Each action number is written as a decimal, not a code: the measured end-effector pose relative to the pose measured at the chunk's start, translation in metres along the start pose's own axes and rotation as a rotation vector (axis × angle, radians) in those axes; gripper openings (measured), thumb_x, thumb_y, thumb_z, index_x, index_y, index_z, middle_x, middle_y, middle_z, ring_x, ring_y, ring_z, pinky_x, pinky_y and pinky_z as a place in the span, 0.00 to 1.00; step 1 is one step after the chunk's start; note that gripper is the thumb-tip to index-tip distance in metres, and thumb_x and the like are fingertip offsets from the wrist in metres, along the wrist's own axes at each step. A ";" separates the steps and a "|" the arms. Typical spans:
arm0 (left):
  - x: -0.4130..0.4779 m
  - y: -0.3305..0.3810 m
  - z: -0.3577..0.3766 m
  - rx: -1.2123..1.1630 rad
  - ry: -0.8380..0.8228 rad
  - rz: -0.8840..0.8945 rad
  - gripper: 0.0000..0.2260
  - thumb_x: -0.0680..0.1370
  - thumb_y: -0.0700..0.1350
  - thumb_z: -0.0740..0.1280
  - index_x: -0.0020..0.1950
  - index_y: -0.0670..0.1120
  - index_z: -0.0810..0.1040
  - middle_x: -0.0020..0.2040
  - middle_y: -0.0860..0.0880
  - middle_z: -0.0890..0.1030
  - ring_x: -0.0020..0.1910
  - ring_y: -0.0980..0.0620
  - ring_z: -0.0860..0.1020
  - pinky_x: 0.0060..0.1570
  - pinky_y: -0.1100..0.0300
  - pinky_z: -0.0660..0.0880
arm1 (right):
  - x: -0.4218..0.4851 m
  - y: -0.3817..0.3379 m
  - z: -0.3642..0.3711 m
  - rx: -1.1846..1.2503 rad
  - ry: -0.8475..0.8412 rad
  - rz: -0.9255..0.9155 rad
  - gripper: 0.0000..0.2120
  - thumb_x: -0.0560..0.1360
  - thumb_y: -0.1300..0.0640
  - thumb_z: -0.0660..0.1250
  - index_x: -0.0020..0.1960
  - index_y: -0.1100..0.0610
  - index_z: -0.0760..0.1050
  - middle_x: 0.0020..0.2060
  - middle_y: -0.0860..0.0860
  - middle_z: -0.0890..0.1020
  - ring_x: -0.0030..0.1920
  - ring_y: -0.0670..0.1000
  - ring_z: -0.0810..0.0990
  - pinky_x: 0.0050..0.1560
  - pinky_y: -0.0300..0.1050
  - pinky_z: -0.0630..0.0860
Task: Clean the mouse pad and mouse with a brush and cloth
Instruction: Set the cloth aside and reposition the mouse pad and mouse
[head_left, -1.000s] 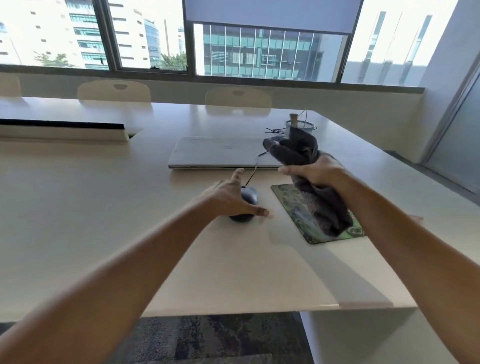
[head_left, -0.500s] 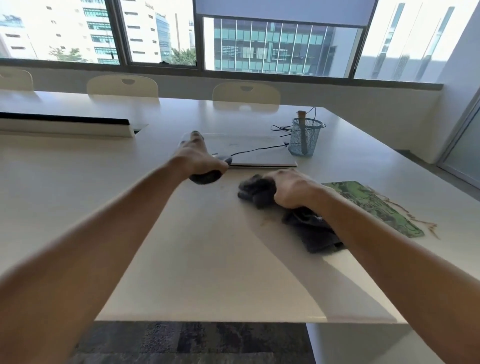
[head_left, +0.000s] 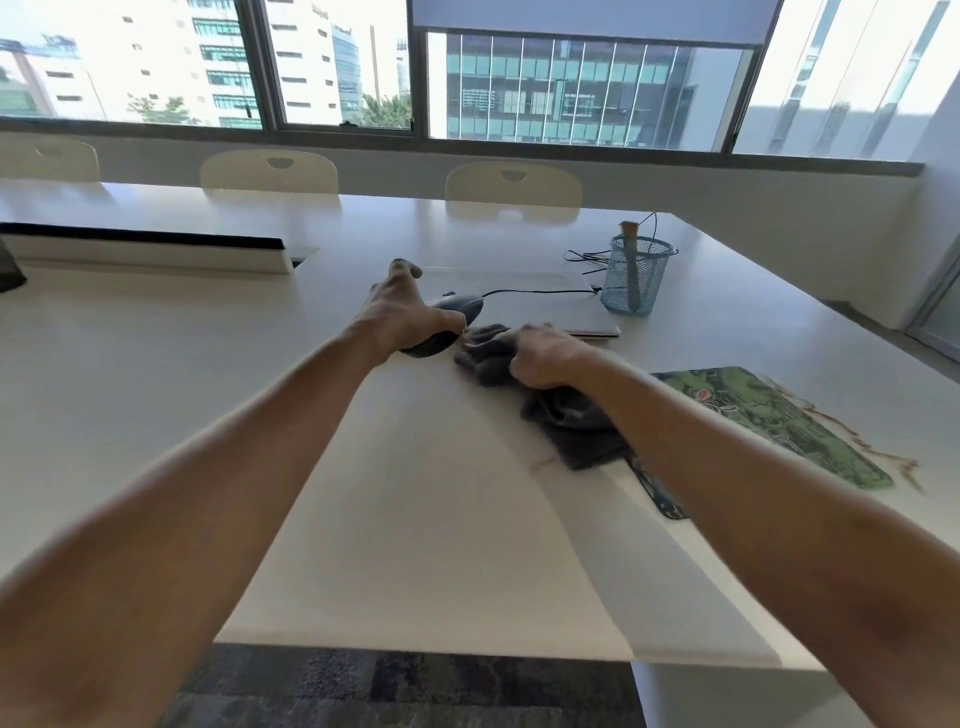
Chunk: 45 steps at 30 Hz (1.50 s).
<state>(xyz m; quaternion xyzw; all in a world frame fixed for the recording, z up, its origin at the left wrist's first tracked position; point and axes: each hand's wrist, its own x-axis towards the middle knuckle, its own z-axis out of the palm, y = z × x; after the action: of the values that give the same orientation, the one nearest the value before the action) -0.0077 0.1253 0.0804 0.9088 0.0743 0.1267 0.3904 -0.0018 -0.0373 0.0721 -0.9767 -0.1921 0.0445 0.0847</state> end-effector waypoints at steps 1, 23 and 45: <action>-0.001 -0.001 0.002 -0.002 -0.002 -0.002 0.36 0.65 0.51 0.75 0.68 0.46 0.62 0.63 0.41 0.70 0.60 0.44 0.69 0.49 0.58 0.67 | 0.003 -0.007 0.005 0.009 -0.016 -0.058 0.19 0.76 0.56 0.59 0.66 0.51 0.71 0.65 0.57 0.75 0.64 0.56 0.72 0.62 0.42 0.67; -0.044 -0.013 0.050 0.214 -0.085 0.143 0.36 0.65 0.51 0.75 0.65 0.42 0.61 0.58 0.40 0.75 0.60 0.40 0.71 0.50 0.57 0.66 | -0.107 0.007 -0.013 0.416 -0.294 0.034 0.14 0.65 0.69 0.60 0.45 0.61 0.80 0.31 0.53 0.79 0.30 0.49 0.76 0.31 0.38 0.72; -0.099 -0.019 0.031 -0.070 0.074 -0.023 0.22 0.77 0.57 0.61 0.64 0.45 0.68 0.62 0.45 0.76 0.64 0.44 0.70 0.60 0.53 0.66 | -0.142 0.016 0.019 0.707 -0.297 -0.137 0.21 0.61 0.69 0.60 0.44 0.52 0.84 0.47 0.67 0.82 0.41 0.58 0.77 0.45 0.54 0.73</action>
<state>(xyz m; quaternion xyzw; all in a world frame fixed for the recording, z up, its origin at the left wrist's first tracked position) -0.0941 0.0936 0.0286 0.8885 0.0947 0.1583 0.4202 -0.1290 -0.1038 0.0584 -0.8551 -0.2398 0.2430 0.3902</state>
